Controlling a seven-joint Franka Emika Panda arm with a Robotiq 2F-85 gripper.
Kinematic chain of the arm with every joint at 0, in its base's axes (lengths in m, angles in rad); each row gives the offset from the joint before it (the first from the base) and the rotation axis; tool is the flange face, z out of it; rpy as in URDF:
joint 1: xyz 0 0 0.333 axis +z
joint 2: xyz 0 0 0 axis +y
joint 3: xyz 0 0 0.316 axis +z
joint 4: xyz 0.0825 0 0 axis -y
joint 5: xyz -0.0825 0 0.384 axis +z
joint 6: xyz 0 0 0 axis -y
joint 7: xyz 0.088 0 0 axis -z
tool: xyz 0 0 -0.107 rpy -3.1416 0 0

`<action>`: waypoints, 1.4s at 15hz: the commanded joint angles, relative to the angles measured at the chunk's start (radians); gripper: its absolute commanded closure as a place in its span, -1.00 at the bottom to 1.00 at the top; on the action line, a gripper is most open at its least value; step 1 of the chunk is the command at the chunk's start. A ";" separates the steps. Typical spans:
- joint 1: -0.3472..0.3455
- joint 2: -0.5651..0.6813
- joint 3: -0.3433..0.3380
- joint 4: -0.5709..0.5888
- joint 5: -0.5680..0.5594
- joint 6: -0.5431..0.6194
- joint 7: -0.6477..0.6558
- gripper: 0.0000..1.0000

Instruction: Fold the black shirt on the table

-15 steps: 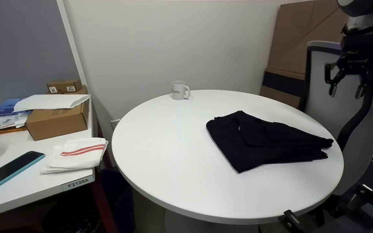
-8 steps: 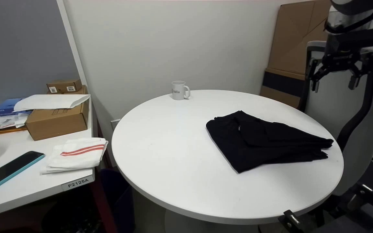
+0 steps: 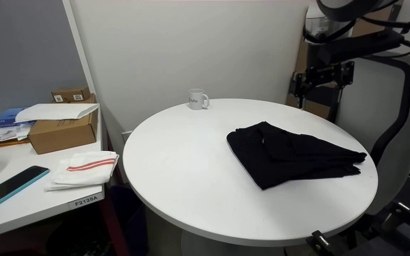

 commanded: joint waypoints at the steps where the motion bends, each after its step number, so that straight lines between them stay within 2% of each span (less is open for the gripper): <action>1: 0.028 0.069 0.025 0.014 -0.031 0.042 0.017 -1.00; 7: 0.072 0.242 0.007 0.095 -0.024 0.093 -0.029 -1.00; 15: 0.147 0.457 -0.064 0.272 -0.028 0.073 -0.047 -1.00; 21: 0.195 0.571 -0.091 0.335 -0.004 0.077 -0.074 -1.00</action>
